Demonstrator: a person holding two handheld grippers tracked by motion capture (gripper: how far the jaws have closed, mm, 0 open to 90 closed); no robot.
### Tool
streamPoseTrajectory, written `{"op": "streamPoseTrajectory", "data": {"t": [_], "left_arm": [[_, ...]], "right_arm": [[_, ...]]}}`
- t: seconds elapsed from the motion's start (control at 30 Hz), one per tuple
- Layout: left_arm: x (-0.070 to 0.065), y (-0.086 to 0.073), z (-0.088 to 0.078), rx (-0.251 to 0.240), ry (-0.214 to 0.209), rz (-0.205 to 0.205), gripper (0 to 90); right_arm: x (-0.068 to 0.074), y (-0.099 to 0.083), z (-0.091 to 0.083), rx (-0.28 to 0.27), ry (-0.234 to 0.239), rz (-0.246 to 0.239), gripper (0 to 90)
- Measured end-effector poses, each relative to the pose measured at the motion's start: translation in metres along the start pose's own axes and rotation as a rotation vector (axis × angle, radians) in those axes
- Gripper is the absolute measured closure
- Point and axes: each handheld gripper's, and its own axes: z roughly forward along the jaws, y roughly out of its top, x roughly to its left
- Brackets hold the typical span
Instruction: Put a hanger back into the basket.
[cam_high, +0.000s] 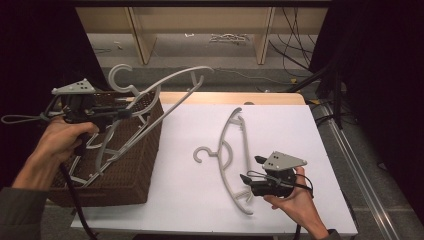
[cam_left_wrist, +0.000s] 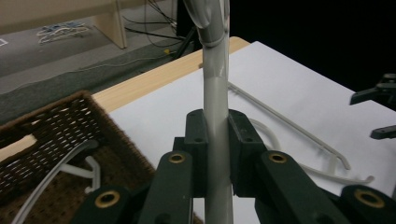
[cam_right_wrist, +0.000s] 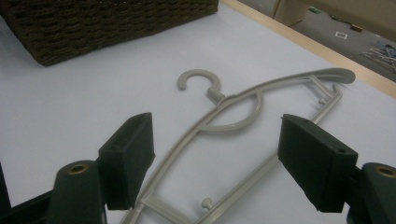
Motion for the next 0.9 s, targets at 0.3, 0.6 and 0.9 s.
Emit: {"op": "streamPoseTrajectory", "data": {"t": [0.3,0.6,0.9], "left_arm": [[0.035,-0.027,-0.013,-0.007,0.068,-0.073,79.7],[0.06,-0.045,-0.025,-0.015,0.134,-0.114,79.7],[0.074,-0.066,-0.033,-0.001,0.159,-0.133,79.7]], "right_arm": [[-0.002,-0.006,0.003,0.021,-0.011,0.012,25.2],[-0.003,-0.008,0.003,0.034,-0.012,0.022,24.8],[-0.002,-0.01,0.005,0.039,-0.009,0.023,24.9]]}}
